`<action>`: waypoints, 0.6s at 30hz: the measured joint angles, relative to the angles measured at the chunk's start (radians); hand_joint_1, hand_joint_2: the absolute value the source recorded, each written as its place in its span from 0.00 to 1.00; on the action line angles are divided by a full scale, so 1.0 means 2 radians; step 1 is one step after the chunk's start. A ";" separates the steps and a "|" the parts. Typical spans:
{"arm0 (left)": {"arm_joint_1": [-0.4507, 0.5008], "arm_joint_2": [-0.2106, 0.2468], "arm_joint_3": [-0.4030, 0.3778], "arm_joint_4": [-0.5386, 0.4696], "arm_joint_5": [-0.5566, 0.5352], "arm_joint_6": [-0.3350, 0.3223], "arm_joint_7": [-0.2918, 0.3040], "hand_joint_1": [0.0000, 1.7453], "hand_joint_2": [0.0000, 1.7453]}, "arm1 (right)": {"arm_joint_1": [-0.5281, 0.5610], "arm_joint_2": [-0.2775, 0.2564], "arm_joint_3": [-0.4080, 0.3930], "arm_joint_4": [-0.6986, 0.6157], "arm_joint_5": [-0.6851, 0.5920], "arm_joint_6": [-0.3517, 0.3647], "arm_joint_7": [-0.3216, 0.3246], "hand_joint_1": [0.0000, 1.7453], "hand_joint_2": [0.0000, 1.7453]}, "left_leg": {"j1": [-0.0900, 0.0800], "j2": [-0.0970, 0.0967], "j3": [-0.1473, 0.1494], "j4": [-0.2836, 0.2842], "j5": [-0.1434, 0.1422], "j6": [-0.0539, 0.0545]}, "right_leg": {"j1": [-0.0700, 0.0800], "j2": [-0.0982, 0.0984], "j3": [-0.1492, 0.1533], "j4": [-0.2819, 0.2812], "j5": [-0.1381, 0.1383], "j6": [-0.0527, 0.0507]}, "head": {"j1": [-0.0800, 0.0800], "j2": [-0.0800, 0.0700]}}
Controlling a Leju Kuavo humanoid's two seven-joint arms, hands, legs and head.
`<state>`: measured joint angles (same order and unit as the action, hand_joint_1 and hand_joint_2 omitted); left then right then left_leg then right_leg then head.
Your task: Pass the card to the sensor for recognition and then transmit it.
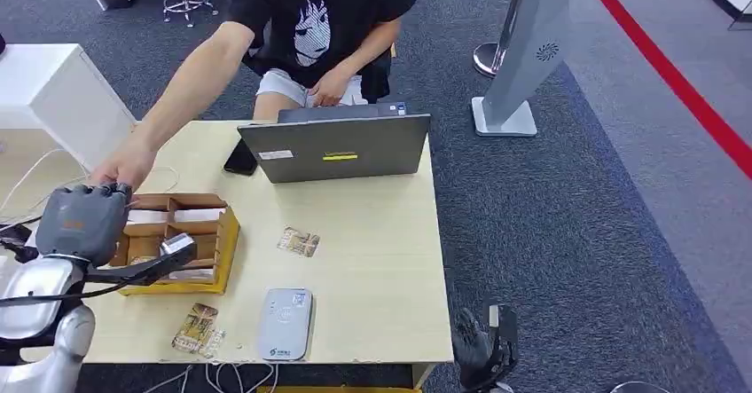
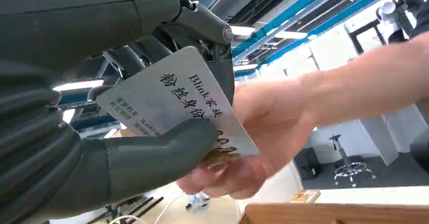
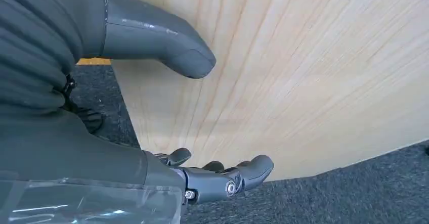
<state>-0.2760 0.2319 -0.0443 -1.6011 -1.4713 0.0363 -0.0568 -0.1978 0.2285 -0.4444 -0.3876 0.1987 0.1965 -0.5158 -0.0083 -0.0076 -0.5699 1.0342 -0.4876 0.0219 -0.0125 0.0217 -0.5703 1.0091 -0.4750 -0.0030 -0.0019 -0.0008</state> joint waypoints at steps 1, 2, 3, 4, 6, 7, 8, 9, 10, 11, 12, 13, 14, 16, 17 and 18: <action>0.000 0.000 0.000 -0.001 0.001 0.001 0.000 0.96 1.00 | 0.000 0.000 0.000 0.000 0.000 0.000 0.000 0.00 1.00 | 0.000 0.000 0.000 0.000 0.000 0.000 | 0.000 0.000 0.000 0.000 0.000 0.000 | 0.000 0.000; 0.000 0.000 0.000 -0.002 0.001 0.003 0.000 0.86 1.00 | 0.000 0.000 0.001 0.000 0.000 0.000 0.000 0.00 1.00 | 0.000 0.000 0.000 0.000 0.000 0.000 | 0.000 0.000 0.000 0.000 0.000 0.000 | 0.000 0.000; 0.001 0.000 0.000 -0.004 0.002 0.004 0.000 0.55 1.00 | 0.000 0.000 0.001 0.000 0.000 0.000 0.000 0.00 1.00 | 0.000 0.000 0.000 0.000 0.000 0.000 | 0.000 0.000 0.000 0.000 0.000 0.000 | 0.000 0.000; 0.001 0.000 0.000 -0.005 0.003 0.005 0.000 0.07 1.00 | 0.000 0.000 0.001 0.000 -0.001 0.000 0.000 0.00 1.00 | 0.000 0.000 0.000 0.000 0.000 0.000 | 0.000 0.000 0.000 0.000 0.000 0.000 | 0.000 0.000; 0.002 0.000 0.000 -0.008 0.004 0.006 0.000 0.00 1.00 | 0.000 0.000 0.002 0.000 -0.001 0.000 0.000 0.00 1.00 | 0.000 0.000 0.000 0.000 0.000 0.000 | 0.000 0.000 0.000 0.000 0.000 0.000 | 0.000 0.000; 0.003 0.000 0.000 -0.009 0.004 0.006 0.000 0.00 1.00 | 0.000 0.000 0.002 0.000 -0.001 0.000 0.000 0.00 1.00 | 0.000 0.001 0.000 0.000 0.000 0.000 | 0.000 0.000 0.000 0.000 0.000 0.000 | 0.000 0.000; 0.005 0.000 0.000 -0.011 0.004 0.008 0.000 0.00 1.00 | 0.000 0.000 0.002 0.000 -0.002 0.000 0.000 0.00 1.00 | 0.000 0.001 0.000 0.000 0.000 0.000 | 0.000 0.000 0.000 0.000 0.000 0.000 | 0.000 0.000; 0.008 0.000 0.000 -0.014 0.005 0.010 0.000 0.00 1.00 | 0.000 0.000 0.002 0.000 -0.002 0.000 0.000 0.00 1.00 | 0.000 0.000 0.000 0.000 0.000 0.000 | 0.000 0.000 0.000 0.000 0.000 0.000 | 0.000 0.000; 0.010 0.000 0.000 -0.017 0.005 0.014 -0.001 0.00 1.00 | 0.000 0.000 0.002 0.000 -0.004 -0.001 0.000 0.00 1.00 | 0.000 0.000 0.000 0.000 0.000 0.000 | 0.000 0.000 0.000 0.000 0.000 0.000 | 0.000 0.000; 0.014 0.000 0.000 -0.020 0.006 0.018 -0.002 0.00 1.00 | 0.000 0.000 0.002 0.000 -0.006 -0.001 -0.001 0.00 1.00 | 0.000 0.000 0.000 0.000 0.000 0.000 | 0.000 0.000 0.000 0.000 0.000 0.000 | 0.000 0.000; 0.019 -0.001 0.000 -0.027 0.007 0.023 -0.004 0.00 1.00 | 0.000 0.000 0.002 0.000 -0.007 -0.001 -0.001 0.00 1.00 | 0.000 0.001 0.000 0.000 0.000 0.000 | 0.000 0.000 0.000 0.000 0.000 0.000 | 0.000 0.000; 0.025 -0.001 0.000 -0.034 0.007 0.027 -0.005 0.00 1.00 | 0.001 0.000 0.002 0.000 -0.009 -0.001 -0.001 0.00 1.00 | 0.000 0.001 0.000 0.000 0.000 0.000 | 0.000 0.000 0.000 0.000 0.000 0.000 | 0.000 0.000; 0.032 -0.002 0.000 -0.041 0.008 0.032 -0.008 0.00 1.00 | 0.001 0.000 0.002 0.000 -0.010 -0.001 -0.002 0.00 1.00 | 0.000 0.001 0.000 0.000 0.000 0.000 | 0.000 0.000 0.000 0.000 0.000 0.000 | 0.000 0.000; 0.052 -0.003 0.000 -0.061 0.010 0.042 -0.014 0.00 1.00 | 0.002 0.000 0.002 0.000 -0.015 0.000 -0.005 0.00 1.00 | 0.000 0.000 0.000 0.000 0.000 0.000 | 0.000 0.000 0.000 0.000 0.000 0.000 | 0.000 0.000; 0.063 -0.003 0.000 -0.071 0.011 0.048 -0.017 0.00 1.00 | 0.003 0.000 0.002 0.000 -0.017 0.000 -0.006 0.00 1.00 | 0.000 0.001 0.000 0.000 0.000 0.000 | 0.000 0.000 0.000 0.000 0.000 0.000 | 0.000 0.000; 0.076 -0.003 0.000 -0.084 0.012 0.055 -0.020 0.00 1.00 | 0.005 0.000 0.001 0.000 -0.019 0.000 -0.007 0.00 1.00 | 0.000 0.001 0.000 0.000 0.000 0.000 | 0.000 0.000 0.000 0.000 0.000 0.000 | 0.000 0.000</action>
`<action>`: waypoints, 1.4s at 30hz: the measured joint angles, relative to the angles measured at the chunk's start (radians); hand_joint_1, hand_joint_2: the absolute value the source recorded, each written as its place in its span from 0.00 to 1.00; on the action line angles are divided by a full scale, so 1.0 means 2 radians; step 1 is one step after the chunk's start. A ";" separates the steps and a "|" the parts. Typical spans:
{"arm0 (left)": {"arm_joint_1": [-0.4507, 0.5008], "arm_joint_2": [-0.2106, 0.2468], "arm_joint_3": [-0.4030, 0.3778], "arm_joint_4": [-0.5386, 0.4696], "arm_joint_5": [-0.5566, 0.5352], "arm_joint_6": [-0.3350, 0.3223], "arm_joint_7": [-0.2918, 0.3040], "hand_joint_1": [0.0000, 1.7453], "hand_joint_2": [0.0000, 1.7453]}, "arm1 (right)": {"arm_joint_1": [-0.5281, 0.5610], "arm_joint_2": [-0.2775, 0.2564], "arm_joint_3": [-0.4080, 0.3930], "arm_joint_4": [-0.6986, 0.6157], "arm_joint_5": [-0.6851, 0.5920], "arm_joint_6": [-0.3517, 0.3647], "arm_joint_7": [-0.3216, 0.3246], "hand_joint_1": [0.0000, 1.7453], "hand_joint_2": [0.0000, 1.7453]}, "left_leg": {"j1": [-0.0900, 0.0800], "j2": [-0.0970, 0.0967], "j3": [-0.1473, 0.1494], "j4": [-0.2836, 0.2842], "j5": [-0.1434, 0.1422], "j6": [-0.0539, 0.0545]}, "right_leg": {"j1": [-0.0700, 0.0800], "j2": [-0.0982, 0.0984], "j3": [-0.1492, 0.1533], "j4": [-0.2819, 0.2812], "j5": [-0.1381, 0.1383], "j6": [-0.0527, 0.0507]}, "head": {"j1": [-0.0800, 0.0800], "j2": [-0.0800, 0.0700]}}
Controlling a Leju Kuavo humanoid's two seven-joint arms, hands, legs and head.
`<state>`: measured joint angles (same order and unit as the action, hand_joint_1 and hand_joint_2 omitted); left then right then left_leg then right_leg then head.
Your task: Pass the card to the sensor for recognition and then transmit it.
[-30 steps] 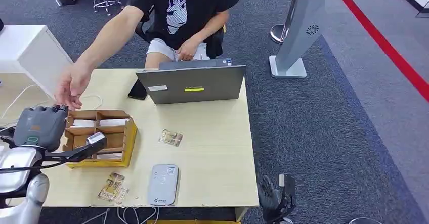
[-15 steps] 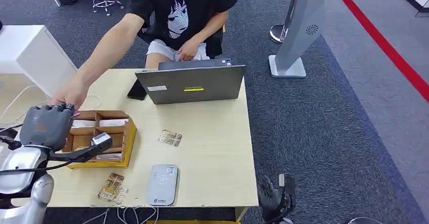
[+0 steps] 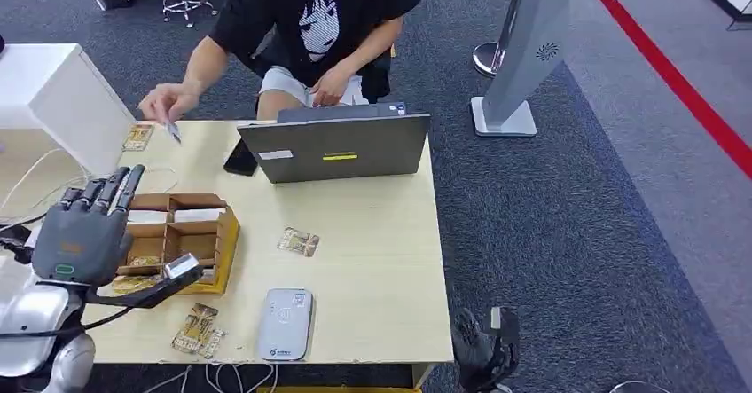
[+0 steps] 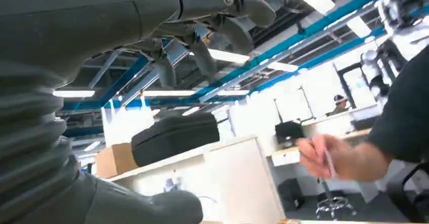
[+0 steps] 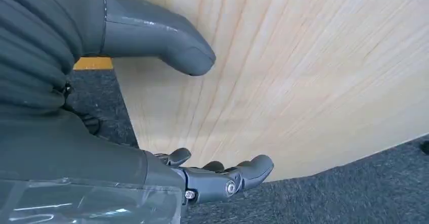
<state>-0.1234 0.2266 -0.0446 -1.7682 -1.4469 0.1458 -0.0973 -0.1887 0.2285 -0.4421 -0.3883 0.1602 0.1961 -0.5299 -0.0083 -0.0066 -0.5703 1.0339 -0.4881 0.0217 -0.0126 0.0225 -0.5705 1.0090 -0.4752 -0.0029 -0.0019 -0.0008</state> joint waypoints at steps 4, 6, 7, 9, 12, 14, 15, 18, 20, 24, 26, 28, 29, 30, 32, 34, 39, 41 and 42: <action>0.070 0.000 0.001 -0.055 0.003 0.026 -0.014 0.00 1.00 | 0.008 0.000 -0.002 -0.004 -0.009 0.001 -0.005 0.00 1.00 | 0.000 0.000 0.000 0.000 -0.001 0.000 | 0.000 0.000 0.000 0.000 0.000 0.000 | 0.000 0.000; 0.108 0.000 0.001 -0.078 -0.002 0.035 -0.021 0.00 1.00 | 0.012 0.000 -0.004 -0.007 -0.013 0.002 -0.009 0.00 1.00 | 0.000 0.000 0.000 0.000 -0.001 0.000 | 0.000 0.000 0.000 0.000 -0.001 0.000 | 0.000 0.000; 0.126 0.001 0.002 -0.087 -0.009 0.040 -0.022 0.00 1.00 | 0.015 0.000 -0.005 -0.009 -0.014 0.002 -0.010 0.00 1.00 | 0.000 0.000 0.000 0.000 -0.001 0.000 | 0.000 0.000 0.000 0.000 -0.001 0.000 | 0.000 0.000; 0.157 0.002 0.004 -0.096 -0.017 0.053 -0.022 0.00 1.00 | 0.018 0.000 -0.010 -0.013 -0.017 0.003 -0.010 0.00 1.00 | 0.000 0.000 -0.001 0.000 -0.001 0.000 | 0.000 -0.001 0.000 0.000 -0.001 0.000 | 0.000 0.000; 0.187 0.002 0.011 -0.097 -0.021 0.064 -0.020 0.00 1.00 | 0.019 0.000 -0.014 -0.018 -0.017 0.005 -0.010 0.00 1.00 | 0.000 0.000 -0.001 0.000 -0.001 0.000 | 0.000 -0.001 0.000 0.000 -0.001 0.000 | 0.000 0.000; 0.197 0.004 0.019 -0.093 -0.040 0.070 -0.012 0.00 1.00 | 0.019 0.000 -0.016 -0.020 -0.015 0.007 -0.009 0.00 1.00 | 0.000 -0.001 -0.001 0.000 -0.001 0.000 | 0.000 -0.001 0.000 0.000 -0.001 0.000 | 0.000 0.000; 0.199 0.007 0.022 -0.088 -0.041 0.074 -0.006 0.00 1.00 | 0.019 0.000 -0.016 -0.021 -0.014 0.007 -0.008 0.00 1.00 | 0.000 -0.001 -0.001 0.000 -0.001 0.000 | 0.000 -0.001 0.000 0.000 -0.001 0.000 | 0.000 0.000; 0.199 0.019 0.032 -0.064 -0.042 0.089 0.011 0.00 1.00 | 0.019 0.000 -0.017 -0.023 -0.012 0.010 -0.006 0.00 1.00 | 0.000 -0.001 -0.001 0.000 0.000 0.000 | 0.000 -0.001 0.000 0.000 0.000 0.000 | 0.000 0.000; 0.191 0.034 0.036 -0.041 -0.042 0.098 0.025 0.00 1.00 | 0.019 0.000 -0.017 -0.023 -0.008 0.011 -0.004 0.00 1.00 | 0.000 -0.001 -0.001 0.000 0.000 -0.001 | 0.000 -0.001 0.000 0.000 0.000 0.000 | 0.000 0.000; 0.166 0.055 0.047 0.017 -0.042 0.106 0.027 0.00 1.00 | 0.019 0.001 -0.017 -0.023 -0.004 0.013 -0.004 0.00 1.00 | 0.000 -0.002 -0.001 0.000 0.000 -0.001 | 0.000 -0.002 0.000 0.000 0.000 0.000 | 0.000 0.000; 0.151 0.059 0.056 0.048 -0.042 0.107 0.026 0.00 1.00 | 0.018 0.002 -0.016 -0.023 -0.004 0.013 -0.004 0.00 1.00 | 0.000 -0.002 -0.001 0.000 0.001 -0.001 | 0.000 -0.002 0.000 0.000 0.000 0.000 | 0.000 0.000; 0.136 0.063 0.059 0.073 -0.043 0.106 0.022 0.00 1.00 | 0.017 0.002 -0.016 -0.023 -0.003 0.013 -0.002 0.00 1.00 | 0.000 -0.002 -0.001 0.000 0.001 -0.001 | 0.000 -0.002 0.000 0.000 0.000 0.000 | 0.000 0.000; 0.128 0.064 0.059 0.088 -0.042 0.106 0.022 0.00 1.00 | 0.015 0.002 -0.015 -0.022 -0.002 0.014 -0.002 0.00 1.00 | 0.000 -0.002 -0.001 0.000 0.001 -0.001 | 0.000 -0.002 0.000 0.000 0.000 0.000 | 0.000 0.000; 0.121 0.066 0.059 0.099 -0.043 0.105 0.023 0.00 1.00 | 0.014 0.002 -0.015 -0.022 -0.002 0.014 -0.002 0.00 1.00 | 0.000 -0.002 -0.001 0.000 0.001 -0.001 | 0.000 -0.003 0.000 0.000 0.000 0.000 | 0.000 0.000; 0.105 0.065 0.060 0.122 -0.042 0.104 0.023 0.00 1.00 | 0.011 0.002 -0.014 -0.022 0.000 0.014 0.001 0.00 1.00 | 0.000 -0.002 -0.001 0.000 0.001 0.000 | 0.000 -0.003 0.000 0.000 0.000 0.000 | 0.000 0.000; 0.088 0.058 0.067 0.144 -0.040 0.102 0.016 0.00 1.00 | 0.009 0.003 -0.012 -0.021 0.001 0.014 0.002 0.00 1.00 | 0.000 -0.002 -0.001 0.000 0.001 0.000 | 0.000 -0.003 0.000 0.000 0.000 0.000 | 0.000 0.000; 0.060 0.036 0.086 0.178 -0.035 0.094 0.006 0.00 1.00 | 0.006 0.004 -0.009 -0.019 0.001 0.013 0.003 0.00 1.00 | 0.000 -0.002 -0.001 0.000 0.001 0.000 | 0.000 -0.003 0.000 0.000 0.000 0.000 | 0.000 0.000; 0.053 0.027 0.093 0.186 -0.032 0.094 0.001 0.00 1.00 | 0.006 0.004 -0.007 -0.019 0.001 0.012 0.004 0.00 1.00 | 0.000 -0.002 -0.001 0.000 0.001 0.000 | 0.000 -0.003 0.000 0.000 0.000 0.000 | 0.000 0.000; 0.049 0.022 0.095 0.189 -0.032 0.095 -0.002 0.00 1.00 | 0.005 0.004 -0.006 -0.018 0.001 0.012 0.005 0.00 1.00 | 0.000 -0.002 -0.001 0.000 0.001 0.000 | 0.000 -0.003 0.000 0.000 0.000 0.000 | 0.000 0.000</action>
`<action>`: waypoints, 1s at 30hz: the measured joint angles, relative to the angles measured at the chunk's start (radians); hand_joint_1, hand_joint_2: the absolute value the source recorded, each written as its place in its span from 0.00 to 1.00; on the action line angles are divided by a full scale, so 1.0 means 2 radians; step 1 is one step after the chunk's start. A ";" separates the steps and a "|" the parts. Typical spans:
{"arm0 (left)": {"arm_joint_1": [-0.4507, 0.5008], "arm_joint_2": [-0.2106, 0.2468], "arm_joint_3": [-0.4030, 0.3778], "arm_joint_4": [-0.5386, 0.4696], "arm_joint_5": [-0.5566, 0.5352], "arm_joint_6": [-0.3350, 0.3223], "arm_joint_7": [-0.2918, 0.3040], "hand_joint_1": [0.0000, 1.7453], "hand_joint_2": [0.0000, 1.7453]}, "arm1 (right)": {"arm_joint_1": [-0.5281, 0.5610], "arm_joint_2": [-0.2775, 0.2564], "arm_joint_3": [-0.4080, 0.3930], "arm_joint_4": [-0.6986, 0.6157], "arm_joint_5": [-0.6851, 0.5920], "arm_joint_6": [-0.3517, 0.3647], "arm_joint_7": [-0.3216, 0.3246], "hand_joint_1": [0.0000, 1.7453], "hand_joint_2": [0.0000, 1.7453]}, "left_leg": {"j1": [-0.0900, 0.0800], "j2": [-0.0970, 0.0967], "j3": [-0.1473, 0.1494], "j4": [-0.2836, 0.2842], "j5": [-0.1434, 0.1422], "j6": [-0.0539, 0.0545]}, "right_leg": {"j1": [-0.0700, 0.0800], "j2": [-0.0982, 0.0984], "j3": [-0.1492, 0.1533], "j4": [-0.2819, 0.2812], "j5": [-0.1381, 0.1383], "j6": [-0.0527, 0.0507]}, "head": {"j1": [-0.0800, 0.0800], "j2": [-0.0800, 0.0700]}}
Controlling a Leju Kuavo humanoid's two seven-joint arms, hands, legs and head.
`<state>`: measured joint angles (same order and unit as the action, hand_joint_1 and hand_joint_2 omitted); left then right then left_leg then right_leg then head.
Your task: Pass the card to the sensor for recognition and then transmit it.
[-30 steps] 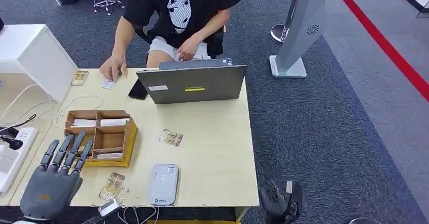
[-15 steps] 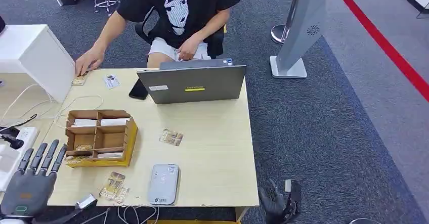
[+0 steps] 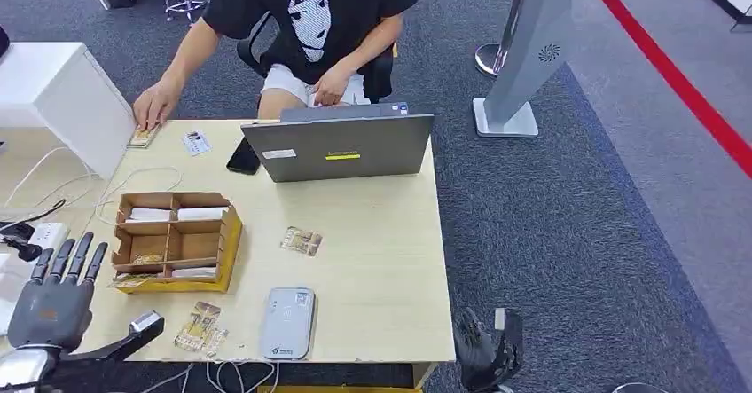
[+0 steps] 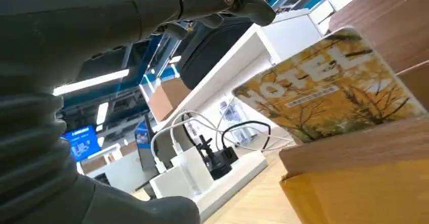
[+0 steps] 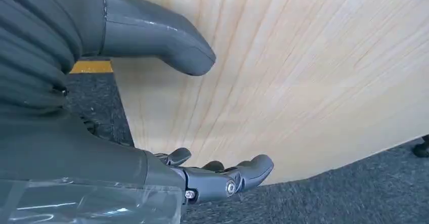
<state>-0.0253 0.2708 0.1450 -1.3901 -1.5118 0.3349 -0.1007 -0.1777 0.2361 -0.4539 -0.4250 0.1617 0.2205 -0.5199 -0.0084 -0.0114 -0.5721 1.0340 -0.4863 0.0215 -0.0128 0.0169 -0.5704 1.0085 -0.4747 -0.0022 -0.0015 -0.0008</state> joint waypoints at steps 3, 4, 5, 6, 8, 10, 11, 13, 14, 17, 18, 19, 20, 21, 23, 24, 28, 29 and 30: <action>-0.005 -0.014 0.001 0.004 0.000 0.001 -0.009 0.00 1.00 | -0.001 0.000 0.003 0.001 -0.001 -0.001 0.000 0.00 1.00 | 0.000 0.000 0.000 0.000 0.000 0.000 | 0.000 0.000 0.000 0.000 0.000 0.000 | 0.000 0.000; -0.005 -0.017 0.001 0.005 0.000 0.001 -0.010 0.00 1.00 | -0.001 0.000 0.003 0.001 -0.001 -0.001 0.000 0.00 1.00 | 0.000 0.000 0.000 0.000 0.000 0.000 | 0.000 0.000 0.000 0.000 0.000 0.000 | 0.000 0.000; -0.006 -0.021 0.001 0.005 -0.001 0.001 -0.012 0.00 1.00 | -0.001 0.000 0.004 0.001 -0.001 -0.001 0.000 0.00 1.00 | 0.000 0.000 0.000 0.000 0.000 0.000 | 0.000 0.000 0.000 0.000 0.000 0.000 | 0.000 0.000; -0.006 -0.024 0.001 0.005 -0.002 0.001 -0.013 0.00 1.00 | -0.001 0.000 0.004 0.001 -0.001 -0.001 0.000 0.00 1.00 | 0.000 0.000 0.000 0.000 0.000 0.000 | 0.000 0.000 0.000 0.000 0.000 0.000 | 0.000 0.000; -0.006 -0.031 0.001 0.005 -0.002 0.001 -0.013 0.00 1.00 | -0.001 0.000 0.004 0.001 -0.002 -0.001 0.000 0.00 1.00 | 0.000 0.000 0.000 0.000 0.000 0.000 | 0.000 0.000 0.000 0.000 0.000 0.000 | 0.000 0.000; -0.006 -0.036 0.001 0.005 -0.002 0.001 -0.014 0.00 1.00 | -0.001 0.000 0.004 0.001 -0.002 -0.001 0.000 0.00 1.00 | 0.000 0.000 0.000 0.000 0.000 0.000 | 0.000 0.000 0.000 0.000 0.000 0.000 | 0.000 0.000; -0.006 -0.038 0.001 0.005 -0.002 0.001 -0.014 0.00 1.00 | -0.001 0.000 0.004 0.001 -0.002 -0.001 0.000 0.00 1.00 | 0.000 0.000 0.000 0.000 0.000 0.000 | 0.000 0.000 0.000 0.000 0.000 0.000 | 0.000 0.000; -0.006 -0.041 0.001 0.005 -0.002 0.001 -0.014 0.00 1.00 | -0.001 0.000 0.004 0.001 -0.002 -0.002 0.000 0.00 1.00 | 0.000 0.000 0.000 0.000 0.000 0.000 | 0.000 0.000 0.000 0.000 0.000 0.000 | 0.000 0.000; -0.006 -0.041 0.001 0.005 -0.002 0.001 -0.014 0.00 1.00 | -0.001 0.000 0.004 0.001 -0.002 -0.002 0.000 0.00 1.00 | 0.000 0.000 0.000 0.000 0.000 0.000 | 0.000 0.000 0.000 0.000 0.000 0.000 | 0.000 0.000; -0.006 -0.041 0.001 0.005 -0.002 0.001 -0.014 0.00 1.00 | -0.001 0.000 0.004 0.001 -0.002 -0.002 0.000 0.00 1.00 | 0.000 0.000 0.000 0.000 0.000 0.000 | 0.000 0.000 0.000 0.000 0.000 0.000 | 0.000 0.000; -0.006 -0.041 0.001 0.005 -0.002 0.001 -0.014 0.00 1.00 | -0.001 0.000 0.004 0.001 -0.002 -0.002 0.000 0.00 1.00 | 0.000 0.000 0.000 0.000 0.000 0.000 | 0.000 0.000 0.000 0.000 0.000 0.000 | 0.000 0.000; -0.006 -0.041 0.001 0.005 -0.002 0.001 -0.014 0.00 1.00 | -0.001 0.000 0.004 0.001 -0.002 -0.002 0.000 0.00 1.00 | 0.000 0.000 0.000 0.000 0.000 0.000 | 0.000 0.000 0.000 0.000 0.000 0.000 | 0.000 0.000; -0.006 -0.041 0.001 0.005 -0.002 0.001 -0.014 0.00 1.00 | -0.001 0.000 0.004 0.001 -0.002 -0.002 0.000 0.00 1.00 | 0.000 0.000 0.000 0.000 0.000 0.000 | 0.000 0.000 0.000 0.000 0.000 0.000 | 0.000 0.000; -0.006 -0.041 0.001 0.005 -0.002 0.001 -0.014 0.00 1.00 | -0.001 0.000 0.004 0.001 -0.002 -0.002 0.000 0.00 1.00 | 0.000 0.000 0.000 0.000 0.000 0.000 | 0.000 0.000 0.000 0.000 0.000 0.000 | 0.000 0.000; -0.006 -0.041 0.001 0.005 -0.002 0.001 -0.014 0.00 1.00 | -0.001 0.000 0.004 0.001 -0.002 -0.002 0.000 0.00 1.00 | 0.000 0.000 0.000 0.000 0.000 0.000 | 0.000 0.000 0.000 0.000 0.000 0.000 | 0.000 0.000; -0.006 -0.042 0.001 0.005 -0.002 0.001 -0.014 0.00 1.00 | -0.001 0.000 0.004 0.001 -0.002 -0.002 0.000 0.00 1.00 | 0.000 0.000 0.000 0.000 0.000 0.000 | 0.000 0.000 0.000 0.000 0.000 0.000 | 0.000 0.000; -0.006 -0.046 0.001 0.005 -0.002 0.000 -0.014 0.00 1.00 | -0.001 0.000 0.004 0.001 -0.002 -0.002 0.000 0.00 1.00 | 0.000 0.000 0.000 0.000 0.000 0.000 | 0.000 0.000 0.000 0.000 0.000 0.000 | 0.000 0.000; -0.006 -0.048 0.001 0.005 -0.002 0.000 -0.014 0.00 1.00 | -0.001 0.000 0.004 0.001 -0.003 -0.002 0.000 0.00 1.00 | 0.000 0.000 0.000 0.000 0.000 0.000 | 0.000 0.000 0.000 0.000 0.000 0.000 | 0.000 0.000; -0.005 -0.052 0.001 0.005 -0.002 -0.001 -0.015 1.00 1.00 | -0.001 0.000 0.005 0.001 -0.006 -0.002 0.000 0.00 1.00 | 0.000 0.000 0.000 0.000 0.000 0.000 | 0.000 0.000 0.000 0.000 0.000 0.000 | 0.000 0.000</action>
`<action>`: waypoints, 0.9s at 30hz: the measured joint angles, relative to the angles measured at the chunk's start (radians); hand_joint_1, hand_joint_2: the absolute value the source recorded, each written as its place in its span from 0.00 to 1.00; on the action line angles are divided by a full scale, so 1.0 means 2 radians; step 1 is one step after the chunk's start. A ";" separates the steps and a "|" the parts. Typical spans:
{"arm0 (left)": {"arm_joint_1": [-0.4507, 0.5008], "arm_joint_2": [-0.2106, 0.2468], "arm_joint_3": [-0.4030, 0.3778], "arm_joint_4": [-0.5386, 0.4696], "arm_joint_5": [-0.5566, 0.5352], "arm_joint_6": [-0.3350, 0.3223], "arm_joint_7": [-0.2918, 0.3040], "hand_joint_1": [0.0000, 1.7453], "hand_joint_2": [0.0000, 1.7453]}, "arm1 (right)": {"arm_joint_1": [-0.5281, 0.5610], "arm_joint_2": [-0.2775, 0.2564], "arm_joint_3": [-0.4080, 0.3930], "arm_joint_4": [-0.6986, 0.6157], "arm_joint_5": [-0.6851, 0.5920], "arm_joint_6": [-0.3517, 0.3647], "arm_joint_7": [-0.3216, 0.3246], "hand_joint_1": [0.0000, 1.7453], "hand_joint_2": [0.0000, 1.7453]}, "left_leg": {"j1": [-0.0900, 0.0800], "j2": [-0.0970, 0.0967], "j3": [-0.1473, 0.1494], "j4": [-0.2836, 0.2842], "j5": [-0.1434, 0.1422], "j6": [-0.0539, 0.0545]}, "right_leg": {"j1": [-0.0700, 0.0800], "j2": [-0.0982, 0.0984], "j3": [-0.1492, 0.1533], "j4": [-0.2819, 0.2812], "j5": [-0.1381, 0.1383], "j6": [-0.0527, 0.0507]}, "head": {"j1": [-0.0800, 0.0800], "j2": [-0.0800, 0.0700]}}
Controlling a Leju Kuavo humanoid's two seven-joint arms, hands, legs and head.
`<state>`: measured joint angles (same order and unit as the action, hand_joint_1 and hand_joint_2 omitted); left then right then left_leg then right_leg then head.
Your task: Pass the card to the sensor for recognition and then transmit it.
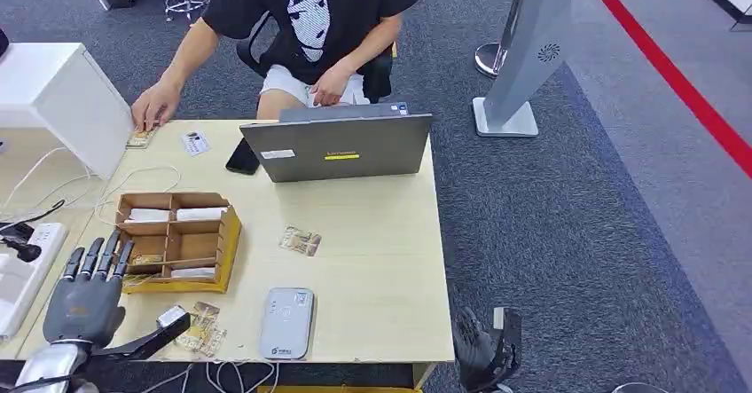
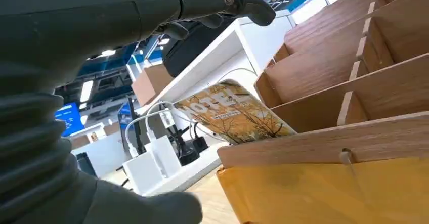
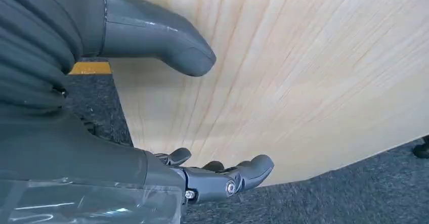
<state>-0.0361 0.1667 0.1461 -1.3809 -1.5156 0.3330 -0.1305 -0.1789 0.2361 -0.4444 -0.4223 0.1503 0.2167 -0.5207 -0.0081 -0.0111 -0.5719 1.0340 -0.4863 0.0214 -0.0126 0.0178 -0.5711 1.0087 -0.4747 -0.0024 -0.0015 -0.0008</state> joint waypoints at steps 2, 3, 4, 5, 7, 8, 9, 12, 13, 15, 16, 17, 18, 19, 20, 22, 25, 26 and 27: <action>0.001 -0.002 0.000 0.000 0.000 -0.001 -0.002 1.00 1.00 | 0.000 0.000 0.001 0.000 0.000 0.000 0.000 0.00 1.00 | 0.000 0.000 0.000 0.000 0.000 0.000 | 0.000 0.000 0.000 0.000 0.000 0.000 | 0.000 0.000; 0.002 -0.002 0.000 0.000 0.000 -0.001 -0.002 1.00 1.00 | 0.001 0.000 0.002 0.000 0.000 0.000 -0.001 0.00 1.00 | 0.000 0.000 0.000 0.000 0.000 0.000 | 0.000 0.000 0.000 0.000 0.000 0.000 | 0.000 0.000; 0.003 -0.003 0.000 0.000 0.000 -0.001 -0.003 1.00 1.00 | 0.001 0.000 0.002 0.000 0.000 0.000 -0.002 0.00 1.00 | 0.000 0.000 0.000 0.000 0.000 0.000 | 0.000 0.000 0.000 0.000 0.000 0.000 | 0.000 0.000; 0.005 -0.003 0.000 0.000 0.000 -0.001 -0.003 1.00 1.00 | 0.002 0.000 0.002 0.000 0.000 0.000 -0.002 0.00 1.00 | 0.000 0.000 0.000 0.000 0.000 0.000 | 0.000 0.000 0.000 0.000 0.000 0.000 | 0.000 0.000; 0.007 -0.004 -0.001 0.000 0.000 -0.003 -0.003 1.00 1.00 | 0.003 0.000 0.002 0.000 0.000 0.000 -0.004 0.00 1.00 | 0.000 0.000 0.000 0.000 0.000 0.000 | 0.000 0.000 0.000 0.000 0.000 0.000 | 0.000 0.000; 0.008 -0.004 -0.001 0.000 0.000 -0.004 -0.003 1.00 1.00 | 0.003 0.000 0.002 0.000 0.000 0.000 -0.005 0.00 1.00 | 0.000 0.000 0.000 0.000 0.000 0.000 | 0.000 0.000 0.000 0.000 0.000 0.000 | 0.000 0.000; 0.008 -0.005 -0.001 0.000 0.000 -0.005 -0.003 1.00 1.00 | 0.003 0.000 0.002 0.000 0.000 0.000 -0.006 0.00 1.00 | 0.000 0.000 0.000 0.000 0.000 0.000 | 0.000 0.000 0.000 0.000 0.000 0.000 | 0.000 0.000; 0.009 -0.005 -0.001 -0.002 -0.001 -0.006 -0.003 1.00 1.00 | 0.003 0.000 0.002 0.000 -0.001 0.000 -0.006 0.00 1.00 | 0.000 0.000 0.000 0.000 0.000 0.000 | 0.000 0.000 0.000 0.000 0.000 0.000 | 0.000 0.000; 0.008 -0.005 -0.001 -0.003 -0.002 -0.007 -0.001 1.00 1.00 | 0.003 0.000 0.003 0.000 -0.002 0.000 -0.006 0.00 1.00 | 0.000 0.000 0.000 0.000 0.000 0.000 | 0.000 0.000 0.000 0.000 0.000 0.000 | 0.000 0.000; 0.009 -0.005 -0.001 -0.005 -0.006 -0.008 0.007 1.00 1.00 | 0.003 0.000 0.003 0.001 -0.002 0.001 -0.007 0.00 1.00 | 0.000 0.000 0.000 0.000 0.000 0.000 | 0.000 0.000 0.000 0.000 0.000 0.000 | 0.000 0.000; 0.011 -0.005 -0.001 -0.005 -0.007 -0.006 0.014 1.00 1.00 | 0.003 0.000 0.003 0.001 -0.002 0.001 -0.007 0.00 1.00 | 0.000 0.000 0.000 0.000 0.000 0.000 | 0.000 0.000 0.000 0.000 0.000 0.000 | 0.000 0.000; 0.013 -0.006 -0.001 -0.005 -0.008 -0.003 0.021 1.00 1.00 | 0.004 0.000 0.004 0.001 -0.002 0.001 -0.007 0.00 1.00 | 0.000 0.000 0.000 0.000 0.000 0.000 | 0.000 0.000 0.000 0.000 0.000 0.000 | 0.000 0.000; 0.014 -0.006 -0.001 -0.006 -0.008 0.000 0.026 1.00 1.00 | 0.004 0.000 0.004 0.001 -0.003 0.001 -0.007 0.00 1.00 | 0.000 0.000 0.000 0.000 0.000 0.000 | 0.000 0.000 0.000 0.000 0.000 0.000 | 0.000 0.000; 0.015 -0.006 -0.001 -0.007 -0.008 0.003 0.031 1.00 1.00 | 0.004 0.000 0.004 0.001 -0.003 0.001 -0.007 0.00 1.00 | 0.000 0.000 0.000 0.000 0.000 0.000 | 0.000 0.000 0.000 0.000 0.000 0.000 | 0.000 0.000; 0.016 -0.007 -0.001 -0.010 -0.008 0.005 0.035 1.00 1.00 | 0.004 0.000 0.004 0.001 -0.004 0.001 -0.007 0.00 1.00 | 0.000 0.000 0.000 0.000 0.000 0.000 | 0.000 0.000 0.000 0.000 0.000 0.000 | 0.000 0.000; 0.017 -0.011 -0.001 -0.020 -0.008 0.008 0.039 1.00 1.00 | 0.004 0.000 0.005 0.001 -0.006 0.001 -0.007 0.00 1.00 | 0.000 0.000 0.000 0.000 0.000 0.000 | 0.000 0.000 0.000 0.000 0.000 0.000 | 0.000 0.000; 0.018 -0.015 -0.001 -0.041 -0.008 0.012 0.040 1.00 1.00 | 0.005 0.000 0.007 0.001 -0.007 0.001 -0.007 0.00 1.00 | 0.000 0.000 0.000 0.000 0.000 0.000 | 0.000 0.000 0.000 0.000 0.000 0.000 | 0.000 0.000; 0.017 -0.017 -0.001 -0.053 -0.008 0.013 0.039 1.00 1.00 | 0.005 0.000 0.007 0.001 -0.008 0.001 -0.006 0.00 1.00 | 0.000 0.000 0.000 0.000 0.000 0.000 | 0.000 0.000 0.000 0.000 0.000 0.000 | 0.000 0.000; 0.017 -0.019 -0.001 -0.064 -0.008 0.013 0.037 1.00 1.00 | 0.005 0.000 0.007 0.001 -0.008 0.001 -0.005 0.00 1.00 | 0.000 0.000 0.000 0.000 0.000 0.000 | 0.000 0.000 0.000 0.000 0.000 0.000 | 0.000 0.000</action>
<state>-0.0024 0.1297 0.1442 -1.5084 -1.5312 0.3582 -0.0572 -0.1680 0.2361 -0.4295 -0.4204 0.1343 0.2190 -0.5310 -0.0081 -0.0109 -0.5719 1.0340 -0.4863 0.0214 -0.0126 0.0181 -0.5712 1.0087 -0.4747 -0.0025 -0.0015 -0.0008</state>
